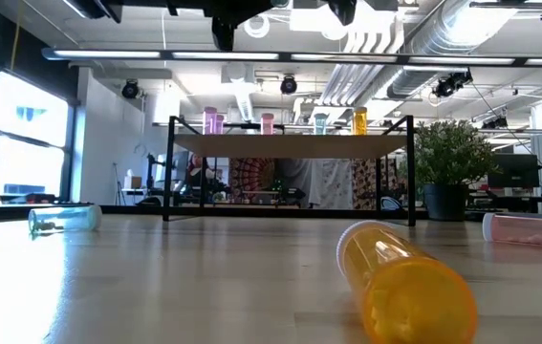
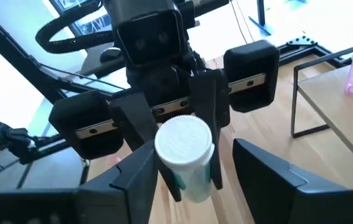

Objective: Pick and place medicine bottles onto shelf by color
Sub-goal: Put the bottom blue pill bottle aligned with the other blue pill bottle on the shelf

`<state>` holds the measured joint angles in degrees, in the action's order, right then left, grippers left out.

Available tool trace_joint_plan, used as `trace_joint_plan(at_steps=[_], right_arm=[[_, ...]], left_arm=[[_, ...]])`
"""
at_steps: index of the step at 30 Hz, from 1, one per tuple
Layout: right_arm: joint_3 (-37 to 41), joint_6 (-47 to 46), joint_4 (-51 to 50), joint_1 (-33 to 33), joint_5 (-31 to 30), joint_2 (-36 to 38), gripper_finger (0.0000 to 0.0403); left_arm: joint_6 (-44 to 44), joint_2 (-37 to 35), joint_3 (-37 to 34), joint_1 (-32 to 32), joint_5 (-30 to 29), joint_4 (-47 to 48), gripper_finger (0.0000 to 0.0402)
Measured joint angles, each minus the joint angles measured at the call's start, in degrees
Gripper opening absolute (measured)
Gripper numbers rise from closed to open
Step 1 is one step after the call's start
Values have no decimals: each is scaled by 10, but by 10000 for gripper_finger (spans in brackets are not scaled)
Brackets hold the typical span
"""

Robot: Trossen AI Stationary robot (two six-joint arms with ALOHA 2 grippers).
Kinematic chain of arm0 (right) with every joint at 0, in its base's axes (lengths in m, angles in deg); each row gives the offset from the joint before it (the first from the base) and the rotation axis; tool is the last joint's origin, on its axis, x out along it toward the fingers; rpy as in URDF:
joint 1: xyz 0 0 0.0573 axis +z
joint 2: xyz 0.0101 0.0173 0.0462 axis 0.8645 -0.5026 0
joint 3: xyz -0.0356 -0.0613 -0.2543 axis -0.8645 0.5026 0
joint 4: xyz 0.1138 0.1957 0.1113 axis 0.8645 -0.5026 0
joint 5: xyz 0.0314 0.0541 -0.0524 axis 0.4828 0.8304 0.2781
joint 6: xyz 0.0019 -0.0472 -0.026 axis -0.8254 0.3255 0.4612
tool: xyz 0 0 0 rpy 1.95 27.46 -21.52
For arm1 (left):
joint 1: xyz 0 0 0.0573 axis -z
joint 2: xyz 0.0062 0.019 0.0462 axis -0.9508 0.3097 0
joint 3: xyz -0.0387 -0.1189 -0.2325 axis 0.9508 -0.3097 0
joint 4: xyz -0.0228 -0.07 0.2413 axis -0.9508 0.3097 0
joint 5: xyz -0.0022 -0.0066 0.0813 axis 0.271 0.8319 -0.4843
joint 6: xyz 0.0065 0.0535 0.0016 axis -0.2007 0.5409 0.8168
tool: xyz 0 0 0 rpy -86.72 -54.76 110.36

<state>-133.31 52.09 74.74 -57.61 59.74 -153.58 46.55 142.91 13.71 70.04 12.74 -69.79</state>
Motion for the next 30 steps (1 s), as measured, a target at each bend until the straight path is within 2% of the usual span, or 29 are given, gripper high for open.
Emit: trace_joint_plan(at_steps=[11,22,30], right_arm=[[0,-9,15,0,0,0,143],[0,-8,14,0,-4,0,114],[0,-7,13,0,-6,0,107]], left_arm=[[19,0,7,0,-2,1,90],[19,0,7,-8,0,6,90],[18,0,7,-12,1,6,90]])
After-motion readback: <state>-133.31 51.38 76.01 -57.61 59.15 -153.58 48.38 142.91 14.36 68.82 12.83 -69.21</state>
